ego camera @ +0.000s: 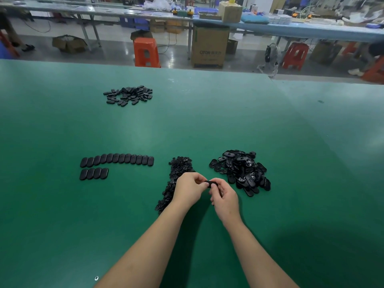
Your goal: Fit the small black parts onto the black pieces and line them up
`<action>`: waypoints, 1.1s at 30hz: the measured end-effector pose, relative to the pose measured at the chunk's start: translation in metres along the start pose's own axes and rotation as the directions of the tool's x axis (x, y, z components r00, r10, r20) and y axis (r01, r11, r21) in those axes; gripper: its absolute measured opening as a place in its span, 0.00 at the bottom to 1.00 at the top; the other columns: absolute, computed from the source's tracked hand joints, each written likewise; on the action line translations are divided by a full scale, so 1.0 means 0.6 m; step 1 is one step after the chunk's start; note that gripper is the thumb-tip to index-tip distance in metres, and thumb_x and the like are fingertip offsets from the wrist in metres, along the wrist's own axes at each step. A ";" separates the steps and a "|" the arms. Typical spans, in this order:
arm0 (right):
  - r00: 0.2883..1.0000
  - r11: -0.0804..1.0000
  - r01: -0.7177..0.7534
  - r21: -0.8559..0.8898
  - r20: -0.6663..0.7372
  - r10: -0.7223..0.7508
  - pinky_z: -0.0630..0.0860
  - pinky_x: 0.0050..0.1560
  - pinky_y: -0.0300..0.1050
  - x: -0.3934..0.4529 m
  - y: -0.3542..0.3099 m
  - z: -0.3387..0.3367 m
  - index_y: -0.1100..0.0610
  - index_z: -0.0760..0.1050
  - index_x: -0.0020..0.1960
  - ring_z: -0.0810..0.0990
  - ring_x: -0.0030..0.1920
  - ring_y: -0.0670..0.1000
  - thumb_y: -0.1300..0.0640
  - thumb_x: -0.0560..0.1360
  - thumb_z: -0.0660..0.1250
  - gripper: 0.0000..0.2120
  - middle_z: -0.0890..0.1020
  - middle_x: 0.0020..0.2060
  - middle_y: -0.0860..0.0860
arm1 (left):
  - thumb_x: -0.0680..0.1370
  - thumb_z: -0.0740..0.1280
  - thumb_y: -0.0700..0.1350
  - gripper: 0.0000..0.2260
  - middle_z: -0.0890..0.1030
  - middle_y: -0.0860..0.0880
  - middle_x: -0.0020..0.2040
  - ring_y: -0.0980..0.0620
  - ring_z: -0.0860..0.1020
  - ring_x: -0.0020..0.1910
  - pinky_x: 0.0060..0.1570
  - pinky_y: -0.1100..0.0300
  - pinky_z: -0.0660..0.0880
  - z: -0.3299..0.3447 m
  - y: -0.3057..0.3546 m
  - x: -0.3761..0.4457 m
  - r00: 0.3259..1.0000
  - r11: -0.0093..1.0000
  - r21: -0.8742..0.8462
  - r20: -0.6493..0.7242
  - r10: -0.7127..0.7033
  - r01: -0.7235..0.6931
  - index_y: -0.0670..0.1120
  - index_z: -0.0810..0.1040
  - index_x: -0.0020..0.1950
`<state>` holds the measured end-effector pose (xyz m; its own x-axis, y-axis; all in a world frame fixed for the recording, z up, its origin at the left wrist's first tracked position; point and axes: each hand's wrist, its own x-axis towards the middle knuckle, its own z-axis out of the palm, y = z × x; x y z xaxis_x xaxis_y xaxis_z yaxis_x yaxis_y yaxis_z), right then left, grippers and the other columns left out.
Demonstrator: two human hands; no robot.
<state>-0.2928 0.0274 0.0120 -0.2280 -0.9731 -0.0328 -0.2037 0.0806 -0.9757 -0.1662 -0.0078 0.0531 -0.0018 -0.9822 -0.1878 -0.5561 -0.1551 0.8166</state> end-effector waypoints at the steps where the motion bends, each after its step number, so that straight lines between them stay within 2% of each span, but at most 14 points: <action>1: 1.000 1.000 0.002 -0.006 -0.001 -0.002 0.76 0.37 0.44 0.001 0.001 0.000 0.50 0.79 0.50 0.76 0.31 0.44 0.62 0.82 0.64 0.09 0.82 0.35 0.46 | 0.76 0.73 0.45 0.02 0.84 0.54 0.41 0.55 0.81 0.42 0.41 0.63 0.73 0.000 0.001 0.000 1.000 1.000 0.009 -0.004 0.000 0.000 0.48 0.85 0.45; 4: 1.000 1.000 0.003 -0.025 -0.004 -0.003 0.78 0.38 0.50 0.001 0.003 0.000 0.47 0.79 0.50 0.77 0.32 0.44 0.61 0.82 0.64 0.11 0.84 0.37 0.48 | 0.76 0.72 0.45 0.02 0.83 0.53 0.41 0.55 0.79 0.40 0.38 0.64 0.72 0.003 0.004 -0.003 1.000 0.999 0.033 -0.024 -0.005 0.006 0.47 0.84 0.45; 6: 1.000 1.000 0.000 -0.028 -0.005 0.000 0.78 0.40 0.52 0.001 0.005 -0.001 0.47 0.80 0.50 0.77 0.34 0.45 0.61 0.82 0.64 0.10 0.85 0.40 0.48 | 0.76 0.72 0.44 0.03 0.83 0.52 0.41 0.54 0.79 0.40 0.40 0.62 0.73 0.006 0.006 -0.004 0.999 0.999 0.043 -0.036 -0.003 0.005 0.46 0.83 0.46; 10: 1.000 1.000 -0.012 -0.013 -0.001 0.012 0.75 0.41 0.46 0.004 0.008 0.000 0.50 0.81 0.53 0.77 0.35 0.43 0.61 0.82 0.65 0.08 0.85 0.42 0.48 | 0.76 0.71 0.44 0.03 0.83 0.51 0.41 0.53 0.79 0.39 0.40 0.61 0.74 0.007 0.008 -0.007 0.999 0.999 0.048 -0.048 0.006 -0.004 0.45 0.83 0.45; 16: 1.000 1.000 -0.012 0.005 -0.004 0.012 0.73 0.41 0.41 0.006 0.011 -0.001 0.54 0.81 0.54 0.77 0.34 0.39 0.62 0.81 0.66 0.07 0.86 0.43 0.49 | 0.76 0.71 0.44 0.03 0.83 0.50 0.39 0.50 0.79 0.25 0.33 0.56 0.80 0.010 0.010 -0.012 0.999 1.000 0.021 -0.049 0.005 -0.004 0.45 0.81 0.45; 19: 1.000 1.000 -0.012 0.004 0.001 0.012 0.73 0.41 0.40 0.006 0.013 -0.001 0.54 0.81 0.54 0.77 0.34 0.39 0.62 0.81 0.66 0.07 0.86 0.44 0.49 | 0.76 0.71 0.43 0.02 0.82 0.51 0.38 0.49 0.81 0.25 0.32 0.55 0.81 0.011 0.010 -0.015 0.999 1.000 -0.003 -0.050 -0.009 0.009 0.45 0.81 0.44; 23: 1.000 1.000 -0.010 -0.004 0.006 0.010 0.73 0.40 0.40 0.006 0.012 -0.001 0.53 0.81 0.54 0.78 0.35 0.39 0.61 0.81 0.66 0.07 0.86 0.44 0.48 | 0.76 0.71 0.43 0.02 0.82 0.51 0.39 0.51 0.81 0.23 0.28 0.58 0.79 0.012 0.010 -0.016 0.999 1.000 -0.010 -0.049 -0.016 0.016 0.45 0.80 0.44; 29: 1.000 1.000 0.009 0.022 -0.024 -0.009 0.74 0.40 0.44 0.003 0.008 -0.004 0.51 0.80 0.51 0.79 0.36 0.44 0.60 0.81 0.67 0.06 0.85 0.41 0.49 | 0.77 0.71 0.42 0.02 0.82 0.50 0.40 0.48 0.82 0.27 0.33 0.50 0.82 0.016 0.010 -0.016 0.999 0.998 -0.064 -0.041 0.000 -0.003 0.45 0.81 0.44; 33: 0.999 0.999 0.025 0.036 -0.049 -0.023 0.79 0.49 0.49 0.003 0.006 -0.004 0.50 0.79 0.51 0.83 0.46 0.51 0.60 0.81 0.67 0.06 0.85 0.43 0.49 | 0.79 0.69 0.42 0.03 0.82 0.51 0.40 0.46 0.82 0.31 0.33 0.49 0.82 0.017 0.007 -0.016 0.998 0.996 -0.065 -0.026 0.058 -0.060 0.46 0.81 0.45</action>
<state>-0.2963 0.0262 0.0087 -0.2699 -0.9629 0.0006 -0.1747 0.0484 -0.9834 -0.1768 0.0020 0.0526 -0.0122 -0.9920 -0.1254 -0.4998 -0.1025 0.8600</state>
